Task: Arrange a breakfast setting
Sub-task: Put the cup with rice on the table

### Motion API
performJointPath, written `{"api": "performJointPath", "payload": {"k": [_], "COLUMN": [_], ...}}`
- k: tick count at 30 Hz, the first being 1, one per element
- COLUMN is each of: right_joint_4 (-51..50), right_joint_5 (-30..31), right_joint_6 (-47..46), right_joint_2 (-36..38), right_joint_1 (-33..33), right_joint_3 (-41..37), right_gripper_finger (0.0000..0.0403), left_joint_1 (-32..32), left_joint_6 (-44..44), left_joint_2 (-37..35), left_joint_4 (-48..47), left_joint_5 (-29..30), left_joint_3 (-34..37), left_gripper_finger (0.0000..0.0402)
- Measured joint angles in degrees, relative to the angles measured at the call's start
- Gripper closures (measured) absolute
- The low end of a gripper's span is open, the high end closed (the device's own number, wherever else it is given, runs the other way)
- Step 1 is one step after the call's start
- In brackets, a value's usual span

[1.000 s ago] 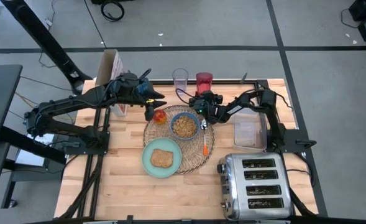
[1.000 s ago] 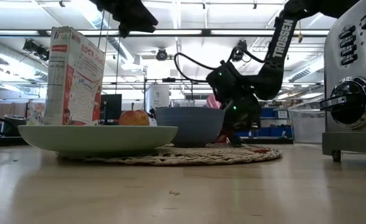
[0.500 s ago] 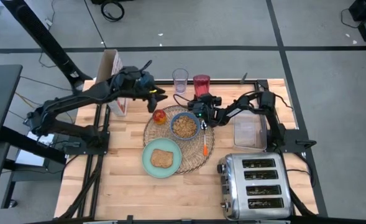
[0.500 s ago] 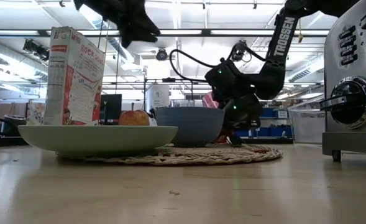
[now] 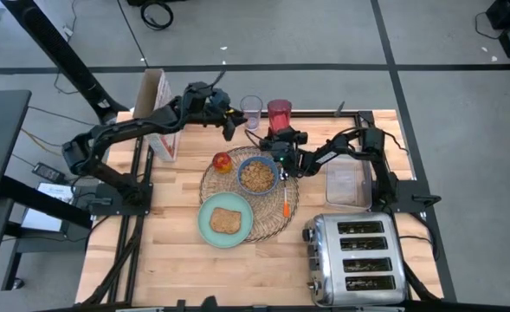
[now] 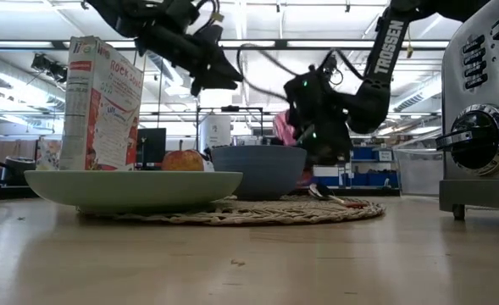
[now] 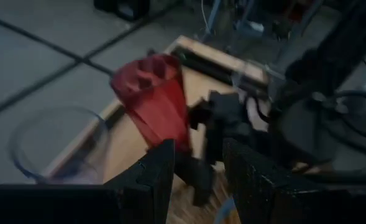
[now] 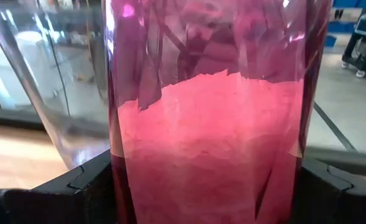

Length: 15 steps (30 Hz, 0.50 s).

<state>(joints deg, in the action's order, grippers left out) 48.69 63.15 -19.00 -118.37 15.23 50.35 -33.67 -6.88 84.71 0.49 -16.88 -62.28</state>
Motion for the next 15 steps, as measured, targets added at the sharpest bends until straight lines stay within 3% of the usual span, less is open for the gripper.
{"api": "performJointPath", "payload": {"k": [10, 12, 15], "right_joint_4": [3.6, 3.9, 3.4], "right_joint_5": [1.9, -1.2, -10.6], "right_joint_6": [12.5, 15.4, 20.4], "right_joint_2": [12.3, 15.5, 19.7], "right_joint_1": [-4.7, -6.4, -8.9], "right_joint_3": [0.0, 0.0, 0.0], "right_gripper_finger": [0.0064, 0.0064, 0.0064], "left_joint_1": [-5.4, -5.6, -4.8], "left_joint_6": [-1.6, -1.7, -1.7], "left_joint_2": [-1.2, -1.2, -1.2], "left_joint_4": [2.9, 3.2, 4.5], "left_joint_5": [0.1, 0.1, -0.7], "left_joint_3": [0.0, 0.0, 0.0], "left_gripper_finger": [0.0258, 0.0258, 0.0258]}}
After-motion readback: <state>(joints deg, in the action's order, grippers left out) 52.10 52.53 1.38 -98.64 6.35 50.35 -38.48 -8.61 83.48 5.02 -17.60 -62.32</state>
